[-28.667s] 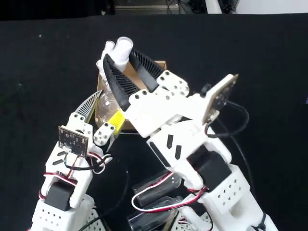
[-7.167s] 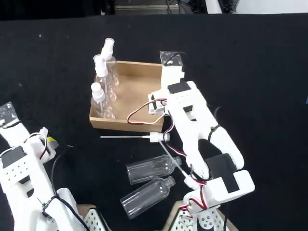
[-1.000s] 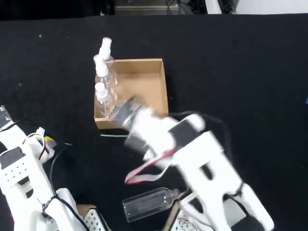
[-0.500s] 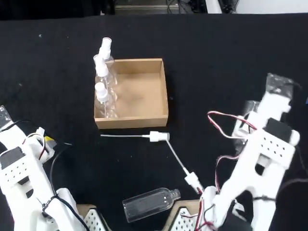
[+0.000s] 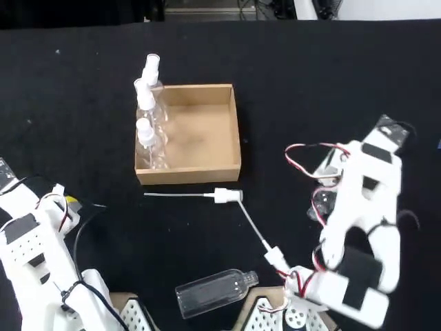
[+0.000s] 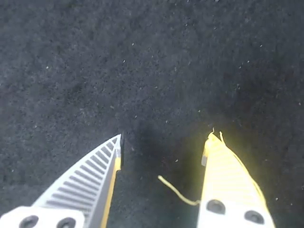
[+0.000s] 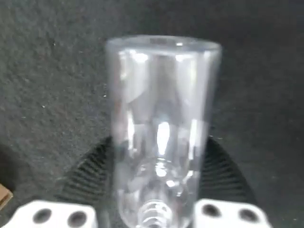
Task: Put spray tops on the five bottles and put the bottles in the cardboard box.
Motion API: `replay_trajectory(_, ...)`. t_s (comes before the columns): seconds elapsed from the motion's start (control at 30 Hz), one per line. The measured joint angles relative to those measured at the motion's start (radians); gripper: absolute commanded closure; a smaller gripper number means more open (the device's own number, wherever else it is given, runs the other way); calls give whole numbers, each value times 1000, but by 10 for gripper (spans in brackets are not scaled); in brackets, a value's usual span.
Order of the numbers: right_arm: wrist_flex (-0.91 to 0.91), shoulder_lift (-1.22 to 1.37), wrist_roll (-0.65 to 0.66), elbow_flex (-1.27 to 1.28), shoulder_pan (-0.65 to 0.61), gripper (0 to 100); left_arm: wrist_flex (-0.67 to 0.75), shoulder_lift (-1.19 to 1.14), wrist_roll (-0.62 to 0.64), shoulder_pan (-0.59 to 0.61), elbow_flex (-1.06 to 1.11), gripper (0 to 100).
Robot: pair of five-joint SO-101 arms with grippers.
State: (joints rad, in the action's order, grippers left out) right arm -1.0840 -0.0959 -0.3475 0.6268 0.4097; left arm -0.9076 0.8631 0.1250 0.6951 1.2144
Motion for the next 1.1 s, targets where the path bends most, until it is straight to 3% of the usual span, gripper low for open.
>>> replay_trajectory(0.2, -91, 78, 84, -115, -46, 733, 8, 0, 2, -149, 18, 737)
replay_trajectory(0.4, -301, 78, 201, -311, -46, 686, 8, 0, 2, -175, 18, 733)
replay_trajectory(0.57, -505, 78, 433, -483, -46, 637, 14, 0, 2, -176, 18, 736)
replay_trajectory(0.73, -617, 78, 962, -535, -25, 638, -5, 0, 2, -176, 18, 736)
replay_trajectory(1.0, -624, 78, 2042, -535, 152, 638, -5, 0, -66, -176, 18, 736)
replay_trajectory(1.1, -624, 78, 2375, -535, 173, 638, -5, 0, -69, -176, 18, 736)
